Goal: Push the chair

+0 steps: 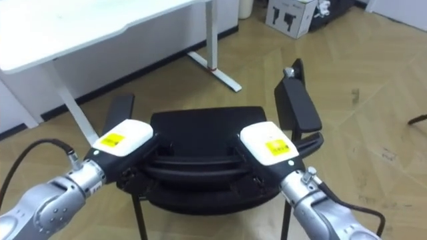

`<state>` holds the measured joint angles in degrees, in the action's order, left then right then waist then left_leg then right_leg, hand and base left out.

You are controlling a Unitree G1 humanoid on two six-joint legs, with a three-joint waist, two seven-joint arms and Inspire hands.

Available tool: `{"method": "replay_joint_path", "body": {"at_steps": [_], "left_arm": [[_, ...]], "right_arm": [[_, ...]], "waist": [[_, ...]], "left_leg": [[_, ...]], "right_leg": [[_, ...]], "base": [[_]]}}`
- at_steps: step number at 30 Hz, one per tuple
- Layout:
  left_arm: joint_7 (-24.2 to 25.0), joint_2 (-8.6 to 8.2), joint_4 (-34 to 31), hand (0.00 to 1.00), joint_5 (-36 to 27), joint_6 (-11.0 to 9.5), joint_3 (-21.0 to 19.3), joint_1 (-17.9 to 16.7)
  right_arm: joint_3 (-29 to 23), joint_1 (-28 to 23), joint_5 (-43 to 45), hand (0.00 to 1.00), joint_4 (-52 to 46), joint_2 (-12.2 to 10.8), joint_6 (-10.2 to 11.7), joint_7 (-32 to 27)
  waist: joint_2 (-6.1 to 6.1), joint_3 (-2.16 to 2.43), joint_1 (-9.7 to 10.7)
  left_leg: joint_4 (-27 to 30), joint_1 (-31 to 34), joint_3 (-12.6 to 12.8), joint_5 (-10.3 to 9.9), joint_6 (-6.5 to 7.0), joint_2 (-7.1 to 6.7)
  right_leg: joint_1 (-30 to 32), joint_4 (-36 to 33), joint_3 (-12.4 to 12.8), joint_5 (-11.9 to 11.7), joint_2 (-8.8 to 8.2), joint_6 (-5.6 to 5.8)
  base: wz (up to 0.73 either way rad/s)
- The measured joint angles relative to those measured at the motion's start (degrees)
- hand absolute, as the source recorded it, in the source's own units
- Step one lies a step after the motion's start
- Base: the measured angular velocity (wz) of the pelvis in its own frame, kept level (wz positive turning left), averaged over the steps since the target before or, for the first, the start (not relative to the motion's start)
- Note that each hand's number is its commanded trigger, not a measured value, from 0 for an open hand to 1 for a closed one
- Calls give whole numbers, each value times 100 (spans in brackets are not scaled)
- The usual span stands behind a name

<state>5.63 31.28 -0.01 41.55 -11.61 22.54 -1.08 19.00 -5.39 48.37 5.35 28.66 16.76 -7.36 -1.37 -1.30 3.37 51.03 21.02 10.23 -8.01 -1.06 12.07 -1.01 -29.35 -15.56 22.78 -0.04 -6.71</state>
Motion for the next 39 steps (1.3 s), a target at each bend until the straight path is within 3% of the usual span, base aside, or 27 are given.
{"method": "replay_joint_path", "body": {"at_steps": [2, 3, 4, 5, 6, 10, 12, 15, 17, 18, 20, 21, 22, 23, 24, 25, 26, 27, 28, 29, 31, 33, 36, 38, 39], "left_arm": [[-22, -16, -27, 100, 71, -12, -15, 4], [-27, -10, -29, 100, 72, -38, -36, 30], [-43, -30, -35, 100, 81, -46, -40, 51], [-46, -41, -40, 100, 85, -48, -43, 50], [-58, -40, -40, 100, 103, -52, -59, 27], [-150, -50, -12, 100, 100, -49, -73, 37], [-165, -75, 62, 100, 99, -93, -96, 71], [-196, -115, 55, 100, 94, -93, -104, 116], [-156, -152, 60, 100, 93, -82, -100, 145], [-151, -183, 72, 100, 93, -71, -99, 142], [-115, -261, 133, 100, 104, -50, -96, 126], [-89, -309, 155, 100, 125, -19, -80, 121], [-96, -345, 176, 100, 159, -2, -45, 103], [-101, -373, 181, 100, 173, 10, -18, 100], [-112, -394, 188, 100, 175, 2, 7, 91], [-121, -329, 181, 100, 156, -42, 8, 90], [-135, -292, 177, 100, 144, -55, 8, 94], [-147, -263, 179, 100, 142, -46, 8, 106], [-146, -262, 223, 100, 136, -41, 7, 129], [-141, -264, 223, 100, 134, -31, 7, 130], [-124, -263, 220, 100, 73, -10, 7, 146], [-113, -234, 219, 100, 24, -47, -10, 144], [-97, -271, 219, 100, 12, -38, -19, 143], [-134, -275, 213, 100, 57, -30, -40, 200], [-147, -298, 211, 100, 126, -11, -42, 230]], "right_arm": [[-21, -27, 2, 100, -55, 11, -7, -6], [-24, -23, 2, 100, -70, 21, -10, -47], [-28, -24, 7, 100, -113, 86, -25, -88], [-31, -24, 7, 100, -123, 122, -21, -110], [-23, -19, 32, 100, -127, 97, -44, -127], [-5, 6, 124, 100, -236, 107, -118, -136], [-9, 22, 141, 100, -286, 105, -171, -115], [-52, 27, 137, 100, -471, 124, -281, 14], [-101, 27, 122, 100, -524, 148, -299, 106], [-120, 25, 123, 100, -539, 158, -284, 135], [-125, 20, 125, 100, -534, 171, -277, 231], [-131, 14, 125, 100, -481, 162, -239, 266], [-189, -5, 128, 100, -375, 156, -136, 265], [-226, -46, 128, 100, -368, 141, -109, 266], [-272, -101, 119, 100, -354, 151, -54, 266], [-280, -128, 118, 100, -344, 149, -18, 258], [-278, -130, 123, 100, -344, 121, -16, 256], [-279, -131, 157, 100, -346, 65, -18, 257], [-276, -132, 174, 100, -352, 53, -10, 263], [-273, -131, 174, 100, -355, 52, -5, 268], [-270, -128, 173, 100, -404, 84, -4, 257], [-271, -127, 174, 100, -467, 98, -5, 262], [-272, -126, 189, 100, -527, 125, -28, 249], [-284, -92, 211, 100, -533, 122, -76, 198], [-278, -88, 210, 100, -528, 114, -141, 191]], "waist": [[50, 53, 26], [-5, 48, 93], [31, 67, 113], [56, 81, 107], [6, 112, 95], [-49, 91, 78], [-45, 89, 81], [-55, 78, 128], [-69, 71, 165], [-99, 59, 168], [-83, 62, 178], [-55, 54, 213], [11, 49, 302], [61, 57, 330], [149, 54, 350], [199, 37, 343], [196, 37, 339], [219, 25, 351], [226, 20, 354], [227, 21, 346], [258, 10, 254], [293, 13, 233], [446, 18, 240], [490, 37, 232], [457, 14, 153]], "left_leg": [[-656, -36, 19, -64, -35, -104], [-1105, -103, 13, -83, -58, -279], [-1666, -193, 9, -45, -59, -402], [-1876, -225, 30, -43, 11, -445], [-1991, -335, 48, -39, 58, -536], [-2189, -646, 233, -107, 174, -868], [-2193, -720, 306, -200, 212, -934], [-2207, -737, 332, -331, 294, -1091], [-2216, -771, 375, -419, 369, -1224], [-2213, -872, 450, -480, 429, -1311], [-2188, -1050, 513, -607, 506, -1401], [-2171, -1179, 488, -698, 544, -1421], [-2115, -1248, 420, -790, 597, -1378], [-2091, -1264, 367, -835, 611, -1365], [-2102, -1344, 346, -887, 660, -1312], [-2109, -1381, 357, -943, 693, -1290], [-2090, -1388, 357, -979, 705, -1289], [-2018, -1420, 353, -1054, 730, -1272], [-1933, -1467, 351, -1157, 750, -1274], [-1886, -1493, 349, -1212, 757, -1281], [-1648, -1562, 342, -1489, 747, -1282], [-1477, -1576, 294, -1664, 701, -1254], [-1225, -1495, 11, -1908, 530, -1065], [-1333, -1465, -110, -1858, 473, -1053], [-1438, -1532, -125, -1827, 427, -1013]], "right_leg": [[-41, 80, 3, 29, -31, 56], [-39, 86, 12, 65, -94, 124], [-34, 72, 48, 109, -139, 206], [-30, 69, 83, 132, -151, 245], [-22, 77, 189, 167, -257, 332], [-109, 197, 346, 174, -523, 535], [-142, 138, 346, 207, -632, 600], [23, -414, 338, 262, -867, 701], [375, -1265, 395, 178, -1115, 904], [665, -1953, 488, -17, -1284, 1054], [1028, -2819, 740, -570, -1423, 1031], [1258, -3325, 799, -1123, -1508, 974], [1494, -3738, 826, -1856, -1546, 888], [1627, -3886, 831, -2277, -1554, 901], [1928, -4131, 898, -3137, -1539, 885], [2193, -4392, 1000, -3406, -1475, 946], [2331, -4573, 1020, -3292, -1425, 995], [2529, -4904, 1048, -2932, -1313, 1013], [2627, -4917, 1025, -2581, -1201, 983], [2639, -4810, 1013, -2424, -1158, 951], [2659, -3919, 942, -1832, -1089, 941], [2619, -2941, 950, -1474, -1021, 952], [2087, -1565, 872, -1110, -722, 911], [1815, -1096, 703, -920, -620, 764], [1689, -827, 686, -883, -529, 679]], "base": [[13], [14], [7], [-14], [-25], [-17], [-4], [3], [0], [-13], [-12], [5], [14], [17], [3], [-5], [-3], [9], [11], [8], [-2], [11], [26], [28], [9]]}}
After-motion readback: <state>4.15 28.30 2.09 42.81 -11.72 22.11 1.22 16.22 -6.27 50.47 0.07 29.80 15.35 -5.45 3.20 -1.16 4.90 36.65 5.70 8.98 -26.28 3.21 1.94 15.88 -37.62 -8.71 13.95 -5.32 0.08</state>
